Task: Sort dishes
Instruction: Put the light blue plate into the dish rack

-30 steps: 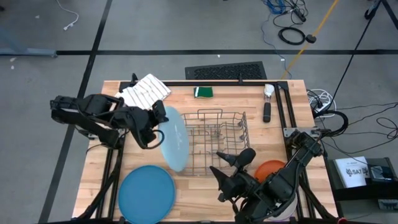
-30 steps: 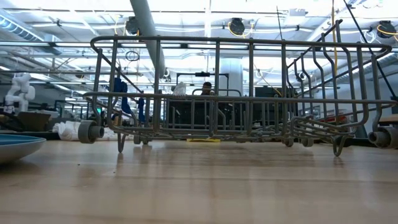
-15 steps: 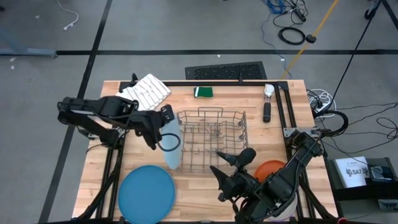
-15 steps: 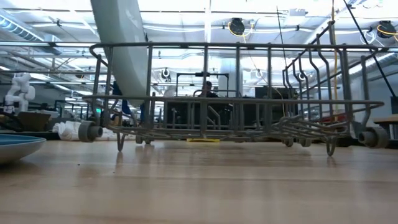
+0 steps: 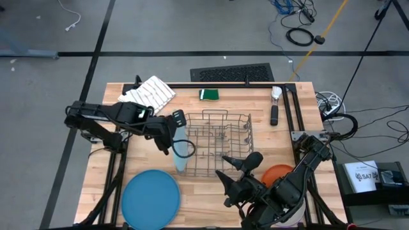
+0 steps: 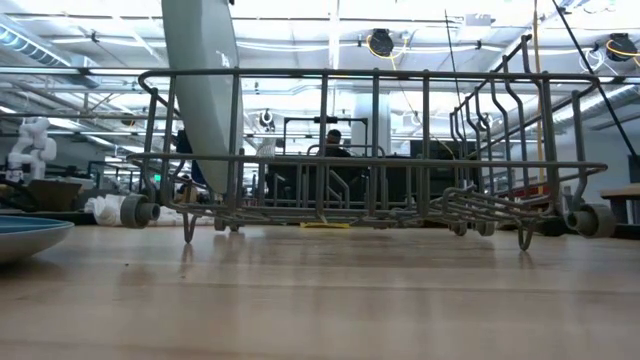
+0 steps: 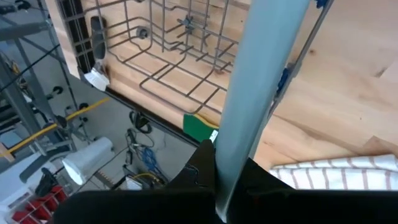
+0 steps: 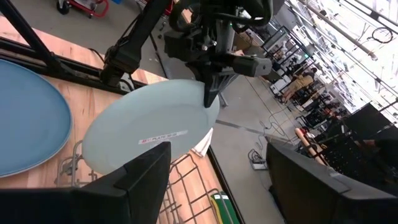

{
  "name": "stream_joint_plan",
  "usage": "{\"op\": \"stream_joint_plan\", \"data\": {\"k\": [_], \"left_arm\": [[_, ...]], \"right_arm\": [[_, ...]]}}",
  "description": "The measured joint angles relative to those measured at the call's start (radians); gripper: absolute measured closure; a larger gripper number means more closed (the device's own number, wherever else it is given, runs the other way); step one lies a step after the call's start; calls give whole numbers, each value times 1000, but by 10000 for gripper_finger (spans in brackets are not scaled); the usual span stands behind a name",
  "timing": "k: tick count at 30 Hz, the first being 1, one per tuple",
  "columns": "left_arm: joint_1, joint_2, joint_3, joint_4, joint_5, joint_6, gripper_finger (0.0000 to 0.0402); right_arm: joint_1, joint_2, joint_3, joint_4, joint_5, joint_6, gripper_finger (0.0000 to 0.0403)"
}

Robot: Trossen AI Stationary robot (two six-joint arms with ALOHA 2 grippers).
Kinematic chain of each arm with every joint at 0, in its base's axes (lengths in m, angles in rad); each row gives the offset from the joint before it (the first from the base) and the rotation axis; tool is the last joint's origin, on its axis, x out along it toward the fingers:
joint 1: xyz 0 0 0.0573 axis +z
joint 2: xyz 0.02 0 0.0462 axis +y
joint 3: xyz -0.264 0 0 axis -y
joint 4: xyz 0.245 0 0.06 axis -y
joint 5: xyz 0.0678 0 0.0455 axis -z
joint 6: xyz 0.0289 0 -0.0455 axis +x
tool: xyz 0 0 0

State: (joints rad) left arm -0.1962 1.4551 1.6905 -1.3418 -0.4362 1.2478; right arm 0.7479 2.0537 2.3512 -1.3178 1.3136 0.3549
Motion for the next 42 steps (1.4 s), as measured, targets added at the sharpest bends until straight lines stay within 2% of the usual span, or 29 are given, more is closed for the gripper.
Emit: {"op": "stream_joint_plan", "data": {"k": [6, 16, 19, 24, 27, 38, 42], "left_arm": [[0, -1, -1, 26, 4, 50, 397], [7, 28, -2, 26, 33, 39, 393], [7, 49, -1, 22, 32, 4, 392], [7, 72, 1, 29, 28, -145, 391], [6, 74, 2, 31, 14, -166, 388], [6, 74, -3, 21, 17, -171, 304], [1, 74, -3, 22, -79, -170, 289]], "right_arm": [[0, 0, 0, 0, 0, -1, 147], [0, 0, 0, 0, -1, -4, 147], [0, 0, 0, 0, -3, -4, 147], [0, 0, 0, 0, -5, -4, 147], [0, 0, 0, -1, -6, -4, 147], [0, 0, 0, -1, -6, -4, 147], [0, 0, 0, -1, -6, -4, 147]]}}
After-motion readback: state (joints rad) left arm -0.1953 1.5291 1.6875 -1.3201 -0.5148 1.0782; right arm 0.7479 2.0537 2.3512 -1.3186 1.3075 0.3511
